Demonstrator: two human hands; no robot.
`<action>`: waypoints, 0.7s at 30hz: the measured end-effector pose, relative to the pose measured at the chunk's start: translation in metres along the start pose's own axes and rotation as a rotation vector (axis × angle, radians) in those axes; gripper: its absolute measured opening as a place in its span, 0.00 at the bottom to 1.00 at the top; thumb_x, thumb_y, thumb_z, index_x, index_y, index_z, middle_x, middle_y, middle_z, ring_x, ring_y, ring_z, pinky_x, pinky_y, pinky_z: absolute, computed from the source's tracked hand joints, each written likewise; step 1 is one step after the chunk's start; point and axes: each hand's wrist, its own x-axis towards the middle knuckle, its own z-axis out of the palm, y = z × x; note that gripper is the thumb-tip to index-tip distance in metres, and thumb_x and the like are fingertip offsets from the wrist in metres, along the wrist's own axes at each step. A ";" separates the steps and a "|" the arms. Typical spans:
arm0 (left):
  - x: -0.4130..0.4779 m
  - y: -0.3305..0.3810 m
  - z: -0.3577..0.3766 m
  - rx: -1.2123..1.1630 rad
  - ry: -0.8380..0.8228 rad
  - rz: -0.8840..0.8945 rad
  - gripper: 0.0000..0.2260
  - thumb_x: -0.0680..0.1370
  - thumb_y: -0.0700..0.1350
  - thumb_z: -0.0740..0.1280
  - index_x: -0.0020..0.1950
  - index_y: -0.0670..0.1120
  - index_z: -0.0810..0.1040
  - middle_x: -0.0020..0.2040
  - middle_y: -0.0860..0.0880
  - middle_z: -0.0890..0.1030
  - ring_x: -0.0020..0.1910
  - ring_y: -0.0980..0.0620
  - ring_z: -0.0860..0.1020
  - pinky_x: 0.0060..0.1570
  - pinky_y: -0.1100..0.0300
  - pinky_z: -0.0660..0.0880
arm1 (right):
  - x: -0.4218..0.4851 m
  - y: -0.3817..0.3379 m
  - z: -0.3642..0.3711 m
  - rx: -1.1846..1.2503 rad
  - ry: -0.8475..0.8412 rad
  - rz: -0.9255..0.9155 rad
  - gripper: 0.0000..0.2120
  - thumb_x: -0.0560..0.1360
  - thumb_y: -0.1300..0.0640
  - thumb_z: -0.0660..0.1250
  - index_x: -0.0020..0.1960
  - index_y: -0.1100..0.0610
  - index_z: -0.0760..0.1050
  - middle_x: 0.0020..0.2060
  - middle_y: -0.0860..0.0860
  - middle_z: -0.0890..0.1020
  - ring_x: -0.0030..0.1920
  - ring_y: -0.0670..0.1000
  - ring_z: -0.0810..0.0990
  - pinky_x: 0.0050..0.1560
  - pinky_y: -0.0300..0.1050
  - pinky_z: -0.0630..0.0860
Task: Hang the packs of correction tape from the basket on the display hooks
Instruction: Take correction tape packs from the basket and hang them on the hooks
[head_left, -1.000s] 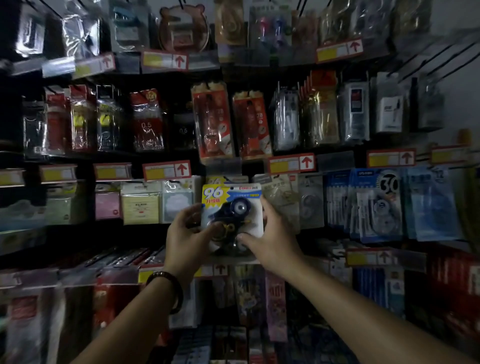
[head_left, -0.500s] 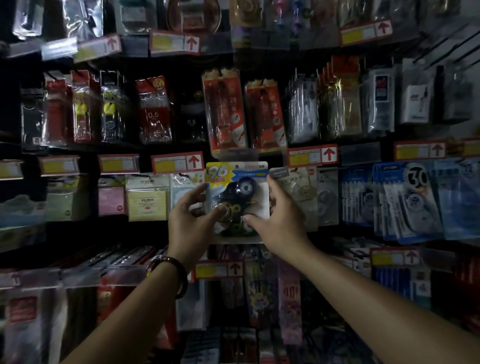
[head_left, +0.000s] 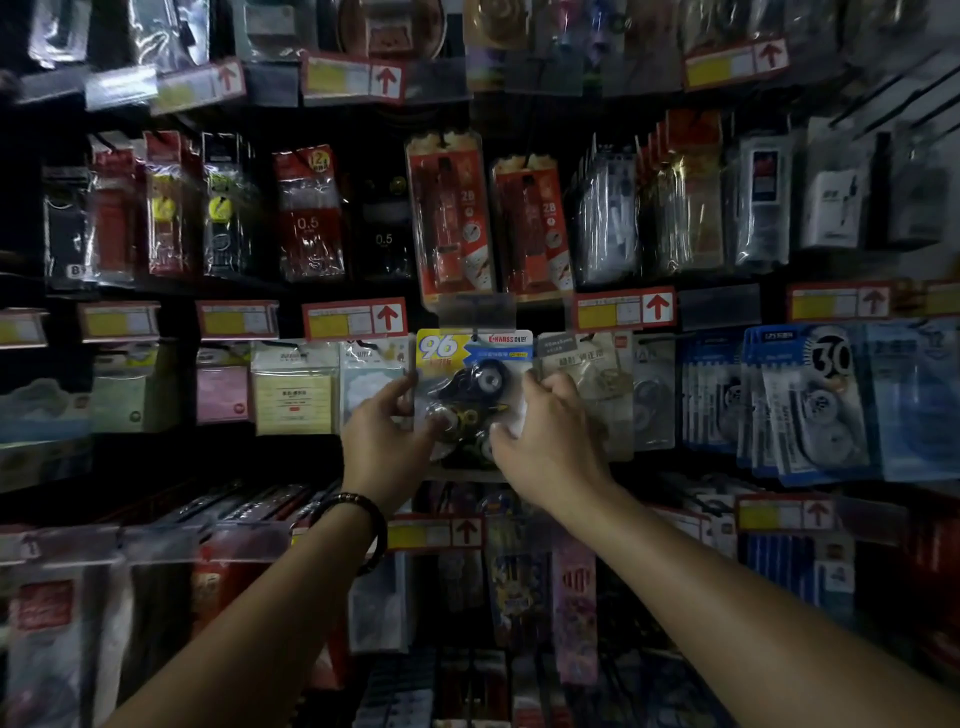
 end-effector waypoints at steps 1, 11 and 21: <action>0.001 -0.001 0.000 0.037 0.000 0.013 0.27 0.77 0.47 0.78 0.76 0.52 0.76 0.48 0.61 0.79 0.49 0.56 0.82 0.51 0.47 0.85 | -0.001 -0.002 -0.001 -0.020 0.012 -0.001 0.16 0.79 0.48 0.68 0.61 0.55 0.72 0.56 0.48 0.67 0.53 0.52 0.75 0.48 0.42 0.77; -0.071 0.009 -0.029 0.194 -0.058 0.147 0.10 0.77 0.43 0.75 0.55 0.54 0.80 0.44 0.57 0.84 0.41 0.60 0.82 0.43 0.60 0.80 | -0.067 0.026 -0.015 0.155 -0.078 -0.065 0.05 0.80 0.50 0.69 0.55 0.49 0.78 0.50 0.45 0.78 0.46 0.46 0.78 0.49 0.49 0.81; -0.276 -0.049 -0.040 0.493 -0.803 0.128 0.07 0.78 0.58 0.63 0.53 0.58 0.76 0.46 0.60 0.81 0.43 0.61 0.81 0.43 0.56 0.80 | -0.231 0.100 0.028 0.191 -0.428 0.059 0.02 0.79 0.50 0.71 0.48 0.46 0.78 0.40 0.44 0.80 0.39 0.43 0.79 0.40 0.41 0.77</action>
